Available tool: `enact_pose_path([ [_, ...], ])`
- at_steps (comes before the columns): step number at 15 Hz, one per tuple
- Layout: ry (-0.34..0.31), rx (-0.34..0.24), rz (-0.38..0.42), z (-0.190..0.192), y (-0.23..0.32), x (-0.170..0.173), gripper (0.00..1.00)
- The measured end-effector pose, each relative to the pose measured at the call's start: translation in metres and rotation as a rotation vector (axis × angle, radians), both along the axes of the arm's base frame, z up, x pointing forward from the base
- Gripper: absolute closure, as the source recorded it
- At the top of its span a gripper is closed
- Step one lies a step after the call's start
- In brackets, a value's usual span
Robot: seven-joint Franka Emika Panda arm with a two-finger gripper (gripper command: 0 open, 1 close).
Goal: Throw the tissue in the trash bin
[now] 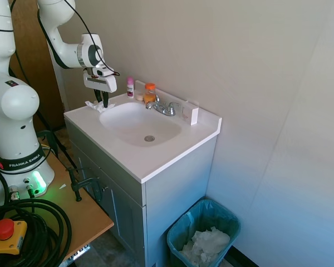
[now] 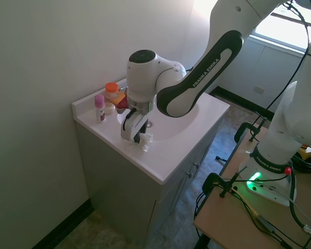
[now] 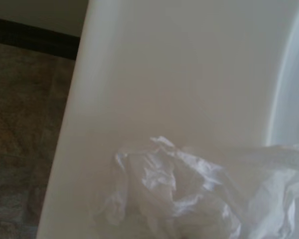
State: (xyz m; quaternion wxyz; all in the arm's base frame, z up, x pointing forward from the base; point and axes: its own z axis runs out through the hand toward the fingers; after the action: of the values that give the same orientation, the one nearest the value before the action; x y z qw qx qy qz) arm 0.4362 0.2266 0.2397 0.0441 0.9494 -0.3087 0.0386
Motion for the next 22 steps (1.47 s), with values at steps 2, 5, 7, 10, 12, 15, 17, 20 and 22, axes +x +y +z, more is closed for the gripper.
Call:
enact_pose_path([
  [2,0.001,0.004,-0.009,0.001,-0.002,0.001,1.0],
  [5,-0.047,0.023,-0.052,0.011,-0.014,0.012,1.0],
  [7,-0.097,0.036,-0.098,0.029,-0.03,0.024,1.0],
  [10,-0.185,0.056,-0.175,0.075,-0.067,0.04,1.0],
  [12,-0.242,0.084,-0.243,0.111,-0.109,0.047,1.0],
  [15,-0.32,0.116,-0.374,0.151,-0.199,0.045,1.0],
  [17,-0.364,0.138,-0.479,0.159,-0.262,0.041,1.0],
  [20,-0.409,0.162,-0.623,0.156,-0.344,0.033,1.0],
  [22,-0.422,0.179,-0.708,0.149,-0.393,0.026,1.0],
])
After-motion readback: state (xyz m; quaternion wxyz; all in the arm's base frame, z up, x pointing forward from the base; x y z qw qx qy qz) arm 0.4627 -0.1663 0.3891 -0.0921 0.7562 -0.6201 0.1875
